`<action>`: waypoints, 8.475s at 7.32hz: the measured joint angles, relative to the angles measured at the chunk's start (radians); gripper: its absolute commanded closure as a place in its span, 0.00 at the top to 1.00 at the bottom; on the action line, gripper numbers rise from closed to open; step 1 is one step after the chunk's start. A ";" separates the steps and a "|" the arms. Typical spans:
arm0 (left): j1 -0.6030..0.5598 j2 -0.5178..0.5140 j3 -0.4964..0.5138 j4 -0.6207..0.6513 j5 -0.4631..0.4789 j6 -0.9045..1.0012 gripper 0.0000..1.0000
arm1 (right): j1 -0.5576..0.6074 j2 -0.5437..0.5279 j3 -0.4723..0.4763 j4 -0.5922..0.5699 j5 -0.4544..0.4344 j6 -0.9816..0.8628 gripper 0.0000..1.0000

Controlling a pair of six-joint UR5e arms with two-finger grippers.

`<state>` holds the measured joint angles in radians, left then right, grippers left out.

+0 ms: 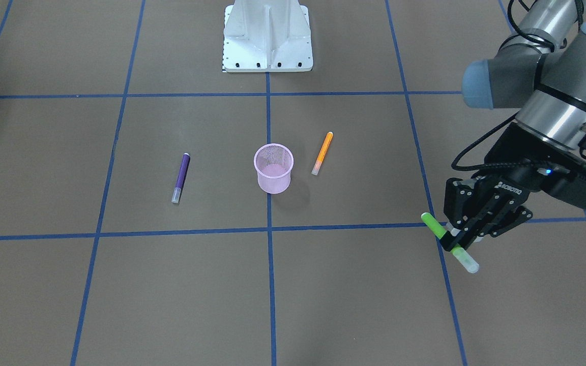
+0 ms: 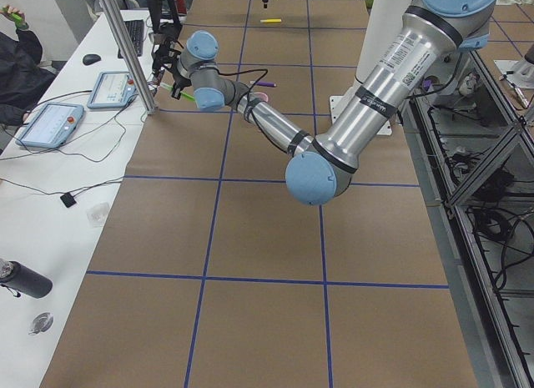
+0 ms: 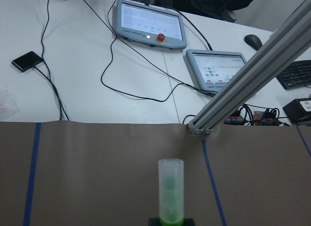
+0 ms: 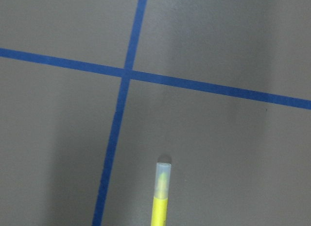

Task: Collect pens into pen holder
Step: 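Lift the green marker upright with the left gripper, then carry the green marker over the pen cup and drop it in, then grasp the orange marker with left gripper while right carries yellow marker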

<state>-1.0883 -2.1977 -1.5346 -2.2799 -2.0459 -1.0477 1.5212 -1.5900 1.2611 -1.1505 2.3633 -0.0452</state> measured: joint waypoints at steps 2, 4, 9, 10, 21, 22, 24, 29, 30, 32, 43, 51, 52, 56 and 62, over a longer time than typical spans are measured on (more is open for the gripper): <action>0.042 -0.017 0.002 -0.011 0.046 -0.005 0.00 | -0.043 0.008 -0.054 0.027 -0.015 0.025 0.99; 0.058 -0.027 0.005 -0.012 0.059 -0.005 0.00 | -0.077 0.014 -0.087 0.032 -0.019 0.033 0.99; 0.067 -0.033 0.007 -0.012 0.061 -0.002 0.00 | -0.131 0.062 -0.148 0.028 -0.039 0.036 0.62; 0.068 -0.033 0.007 -0.012 0.061 0.001 0.00 | -0.134 0.065 -0.150 0.027 -0.040 0.036 0.57; 0.081 -0.025 -0.014 -0.038 0.085 0.005 0.00 | -0.148 0.076 -0.088 0.027 -0.040 0.065 0.00; 0.123 -0.021 -0.026 -0.089 0.152 -0.014 0.00 | -0.147 0.078 -0.038 0.028 -0.038 0.120 0.00; 0.298 0.008 -0.046 -0.231 0.384 -0.066 0.00 | -0.141 0.083 0.087 0.030 -0.037 0.222 0.00; 0.553 0.072 -0.034 -0.400 0.608 -0.069 0.00 | -0.130 0.142 0.251 0.157 -0.038 0.437 0.00; 0.574 0.075 -0.033 -0.402 0.611 -0.064 0.00 | -0.130 0.151 0.253 0.192 -0.039 0.474 0.00; 0.618 0.078 -0.019 -0.402 0.621 -0.051 0.00 | -0.131 0.164 0.256 0.221 -0.037 0.506 0.00; 0.498 0.075 -0.211 0.033 0.223 -0.029 0.99 | -0.256 0.263 0.280 0.750 -0.163 1.045 0.00; 0.521 0.115 -0.235 0.481 0.122 0.078 0.95 | -0.721 0.306 0.460 0.781 -0.662 1.113 0.00; 0.547 0.109 -0.218 0.482 0.124 0.077 0.94 | -0.772 0.323 0.461 0.779 -0.718 1.110 0.00; 0.583 0.087 -0.153 0.477 0.127 0.081 0.81 | -0.881 0.396 0.460 0.744 -0.850 1.105 0.00; 0.584 0.047 -0.077 0.462 0.127 0.083 0.69 | -0.888 0.430 0.461 0.703 -0.858 1.104 0.00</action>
<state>-0.5047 -2.1508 -1.6115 -1.8176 -1.9190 -0.9645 0.6336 -1.1595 1.7224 -0.4472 1.5054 1.0591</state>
